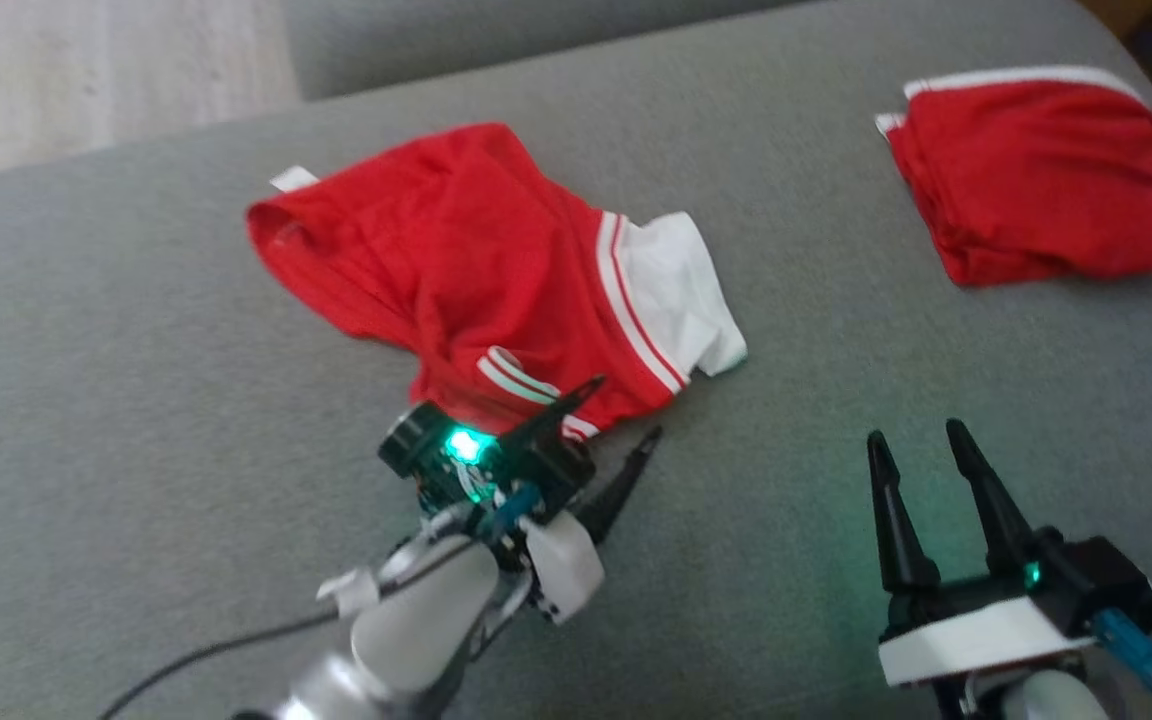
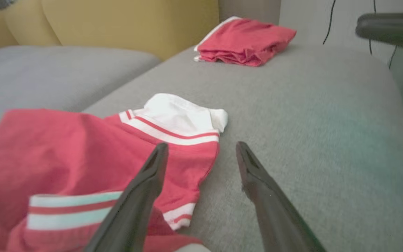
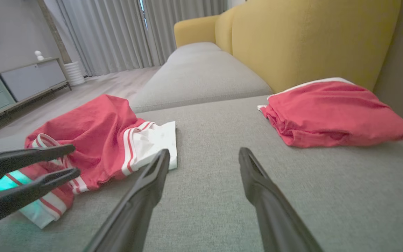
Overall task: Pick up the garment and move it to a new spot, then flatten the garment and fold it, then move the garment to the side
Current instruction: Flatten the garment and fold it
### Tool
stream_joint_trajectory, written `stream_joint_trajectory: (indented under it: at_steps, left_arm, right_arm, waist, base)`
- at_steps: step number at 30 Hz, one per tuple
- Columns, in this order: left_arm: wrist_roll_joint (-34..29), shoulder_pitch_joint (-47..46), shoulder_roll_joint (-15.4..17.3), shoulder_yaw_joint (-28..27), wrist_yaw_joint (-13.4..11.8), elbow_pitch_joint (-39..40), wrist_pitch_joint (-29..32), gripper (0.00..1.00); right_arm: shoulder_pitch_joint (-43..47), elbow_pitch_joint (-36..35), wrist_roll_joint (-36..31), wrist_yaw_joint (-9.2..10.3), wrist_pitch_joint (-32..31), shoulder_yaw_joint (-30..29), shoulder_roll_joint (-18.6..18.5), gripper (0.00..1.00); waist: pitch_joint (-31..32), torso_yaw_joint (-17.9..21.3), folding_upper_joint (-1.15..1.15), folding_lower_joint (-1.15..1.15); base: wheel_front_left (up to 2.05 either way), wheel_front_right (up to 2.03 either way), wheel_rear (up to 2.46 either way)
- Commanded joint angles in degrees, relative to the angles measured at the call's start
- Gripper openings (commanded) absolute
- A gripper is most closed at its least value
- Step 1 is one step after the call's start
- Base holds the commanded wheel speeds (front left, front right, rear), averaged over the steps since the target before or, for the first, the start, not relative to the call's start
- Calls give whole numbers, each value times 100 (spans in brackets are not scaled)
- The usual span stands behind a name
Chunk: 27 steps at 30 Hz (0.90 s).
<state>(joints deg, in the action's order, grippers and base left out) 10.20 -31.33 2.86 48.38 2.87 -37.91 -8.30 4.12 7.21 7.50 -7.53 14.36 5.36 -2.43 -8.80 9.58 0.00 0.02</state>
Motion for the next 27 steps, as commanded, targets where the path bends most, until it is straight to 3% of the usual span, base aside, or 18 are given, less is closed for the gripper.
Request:
stream_joint_trajectory:
  at_steps: [1, 6, 7, 8, 9, 18, 27]
  left_arm:
    - [88, -318, 2, -73, -55, -5, 81, 100]
    - [335, -789, 2, 245, -163, -801, 417, 100]
    - [374, -853, 2, 310, -167, -920, 419, 74]
    - [394, -913, 2, 383, -181, -1014, 388, 29]
    - [498, -975, 2, 501, -181, -1162, 310, 0]
    - [975, -1461, 2, 930, -119, -994, -266, 0]
    - [1131, -3444, 2, 824, -9, -672, -572, 0]
  right_arm:
    - [-261, -189, -5, 4, 63, 159, -45, 100]
    - [-445, -175, -14, 4, 63, 357, -45, 100]
    - [-471, -165, -12, 4, 63, 388, -45, 100]
    - [-491, -157, -7, 4, 63, 408, -45, 100]
    - [-510, -134, 5, 4, 63, 433, -44, 100]
    - [-353, -57, 28, 4, 63, 504, -44, 100]
    - [-71, 2, 110, 4, 63, 530, -44, 100]
  waist:
    - [-253, 219, 0, -2]
    - [-486, 381, 0, -2]
    - [-501, 403, 0, -2]
    - [-509, 422, 0, -2]
    - [-483, 448, 0, -2]
    - [53, 408, 0, -2]
    - [734, 242, 0, -2]
  base:
    - [0, 0, 0]
    - [0, 0, 0]
    - [0, 0, 0]
    - [0, 0, 0]
    - [0, 0, 0]
    - [0, 0, 0]
    - [0, 0, 0]
